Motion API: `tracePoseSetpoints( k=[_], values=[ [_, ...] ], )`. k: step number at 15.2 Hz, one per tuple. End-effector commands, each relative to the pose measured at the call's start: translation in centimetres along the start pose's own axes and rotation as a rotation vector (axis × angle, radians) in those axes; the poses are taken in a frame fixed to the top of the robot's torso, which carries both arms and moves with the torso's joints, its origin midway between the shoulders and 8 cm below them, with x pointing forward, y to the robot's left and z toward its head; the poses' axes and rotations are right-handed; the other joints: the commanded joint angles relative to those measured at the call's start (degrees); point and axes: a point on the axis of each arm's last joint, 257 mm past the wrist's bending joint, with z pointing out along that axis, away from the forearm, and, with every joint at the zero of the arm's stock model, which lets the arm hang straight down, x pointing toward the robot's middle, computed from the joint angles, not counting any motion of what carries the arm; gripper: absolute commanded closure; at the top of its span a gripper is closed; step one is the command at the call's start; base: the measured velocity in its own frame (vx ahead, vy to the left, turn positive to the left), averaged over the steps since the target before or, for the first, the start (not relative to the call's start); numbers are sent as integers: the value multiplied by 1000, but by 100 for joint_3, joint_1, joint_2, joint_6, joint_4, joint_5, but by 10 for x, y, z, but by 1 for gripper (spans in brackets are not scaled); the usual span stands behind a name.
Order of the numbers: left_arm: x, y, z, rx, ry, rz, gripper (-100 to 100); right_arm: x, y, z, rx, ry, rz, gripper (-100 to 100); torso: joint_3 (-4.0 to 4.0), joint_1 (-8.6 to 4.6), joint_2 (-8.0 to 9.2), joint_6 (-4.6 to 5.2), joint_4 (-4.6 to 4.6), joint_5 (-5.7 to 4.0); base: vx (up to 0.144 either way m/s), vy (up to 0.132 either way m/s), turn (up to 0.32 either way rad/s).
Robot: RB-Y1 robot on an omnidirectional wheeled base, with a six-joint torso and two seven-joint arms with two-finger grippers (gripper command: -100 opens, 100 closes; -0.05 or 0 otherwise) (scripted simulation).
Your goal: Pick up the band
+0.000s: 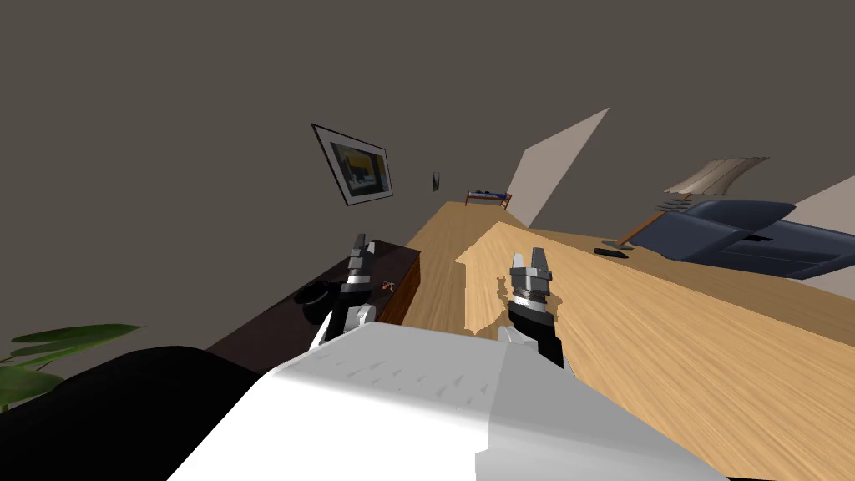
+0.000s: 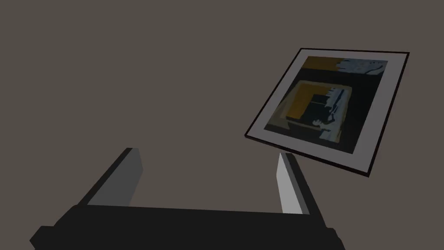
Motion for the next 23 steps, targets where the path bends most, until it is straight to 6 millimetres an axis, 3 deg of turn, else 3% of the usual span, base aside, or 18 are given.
tracePoseSetpoints(
  k=[1,2,5,10,15,17,20,22,23],
  values=[
    [4,13,1,-32,40,22,-100,0,0,0,0,0,0,0,0,0,0,0,0,0,11,-2,1],
    [4,13,1,-32,40,22,-100,0,0,0,0,0,0,0,-1,1,-3,0,-1,0,18,0,-1],
    [7,44,0,-112,87,53,-100,0,0,0,0,0,0,0,-6,2,-11,1,-2,1,31,-3,1],
    [7,75,-2,-194,114,75,-100,0,0,0,0,0,0,0,-11,1,-20,0,-5,0,41,-3,0],
    [3,126,-8,-330,143,109,-100,0,0,0,0,0,0,0,-12,0,-20,0,-5,0,41,-3,0],
    [3,129,-9,-345,144,110,-100,0,0,0,0,0,0,0,-13,1,-22,0,-5,1,38,-1,0],
    [-3,165,-16,-441,156,132,-100,0,0,0,0,0,0,0,-11,1,-19,0,-4,0,41,0,0],
    [-3,170,-19,-463,157,133,-100,0,0,0,0,0,0,0,-13,1,-22,0,-5,1,41,-2,-1],
    [-7,188,-23,-513,161,144,-100,0,0,0,0,0,0,0,-11,1,-19,0,-5,0,37,-1,1]
  ],
)
